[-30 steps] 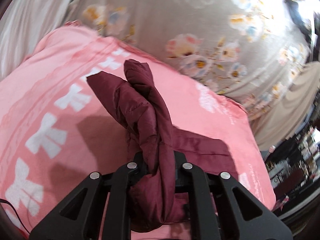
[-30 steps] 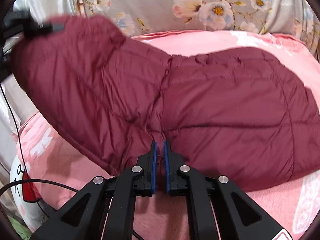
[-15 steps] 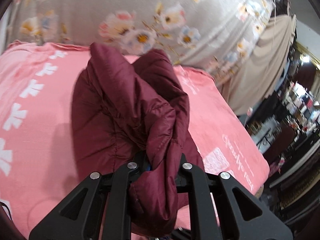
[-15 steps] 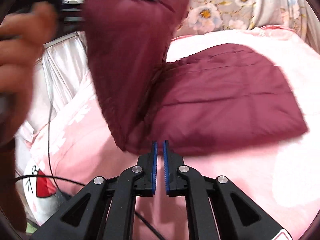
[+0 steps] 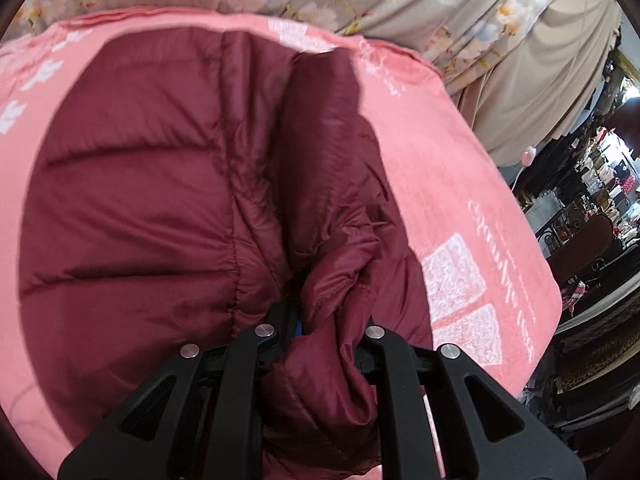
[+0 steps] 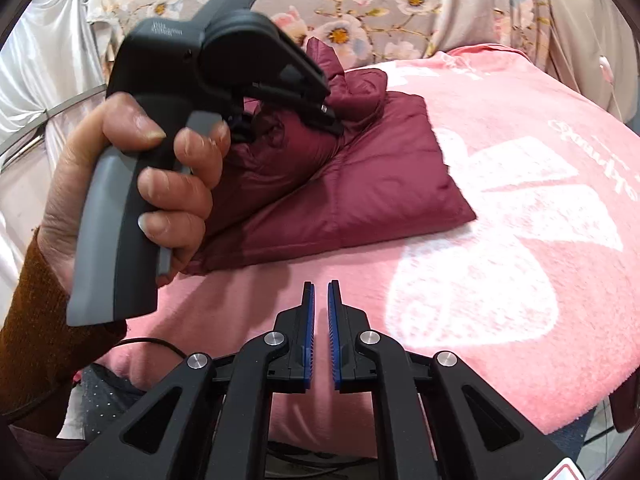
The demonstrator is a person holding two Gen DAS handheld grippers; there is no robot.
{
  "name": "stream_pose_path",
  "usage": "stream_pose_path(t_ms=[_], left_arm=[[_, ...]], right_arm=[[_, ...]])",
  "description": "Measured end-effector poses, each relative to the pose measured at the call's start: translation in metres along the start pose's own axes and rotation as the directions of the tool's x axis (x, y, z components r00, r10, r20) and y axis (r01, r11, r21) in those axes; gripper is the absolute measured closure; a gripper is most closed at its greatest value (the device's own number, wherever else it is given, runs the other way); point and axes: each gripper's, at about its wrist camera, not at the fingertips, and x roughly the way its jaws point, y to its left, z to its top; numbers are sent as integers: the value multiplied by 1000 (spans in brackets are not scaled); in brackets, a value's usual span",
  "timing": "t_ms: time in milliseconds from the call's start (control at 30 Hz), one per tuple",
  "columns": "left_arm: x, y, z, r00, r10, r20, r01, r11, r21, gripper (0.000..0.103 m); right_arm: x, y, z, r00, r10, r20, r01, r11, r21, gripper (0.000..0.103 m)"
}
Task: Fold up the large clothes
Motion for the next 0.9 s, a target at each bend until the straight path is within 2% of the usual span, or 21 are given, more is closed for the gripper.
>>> stream_pose_path(t_ms=[133, 200, 233, 300, 367, 433, 567, 733, 867, 900], left_arm=[[15, -1, -2, 1000, 18, -23, -18, 1000, 3, 90], [10, -1, -5, 1000, 12, -12, -12, 1000, 10, 85], [3, 0, -4, 1000, -14, -8, 14, 1000, 2, 78], [-16, 4, -1, 997, -78, 13, 79, 996, -30, 67], [-53, 15, 4, 986, -135, 102, 142, 988, -64, 55], [-89, 28, 7, 971, -135, 196, 152, 985, -76, 49], [-142, 63, 14, 942, -56, 331, 106, 985, -137, 46], [-157, 110, 22, 932, 74, 354, 11, 973, -232, 46], [-156, 130, 24, 921, 148, 360, -53, 964, -259, 46], [-154, 132, 27, 919, 160, 360, -66, 963, -260, 46]], right_arm=[[-4, -4, 2, 1000, -23, 7, 23, 1000, 1, 93], [-9, -5, 7, 999, -44, 22, 45, 999, -13, 89], [-11, -6, 8, 998, -52, 32, 53, 998, -17, 85], [-21, -5, 16, 995, -58, 80, 60, 998, -24, 59], [-25, -5, 30, 990, -55, 127, 60, 998, -35, 45], [-23, -4, 45, 986, -45, 159, 54, 997, -48, 43], [-9, 1, 70, 984, -10, 177, 15, 1000, -27, 42], [8, 8, 87, 983, 2, 182, -5, 1000, 14, 42], [25, 8, 98, 983, -18, 182, 8, 998, 57, 42], [28, 7, 99, 983, -25, 180, 14, 998, 61, 46]])
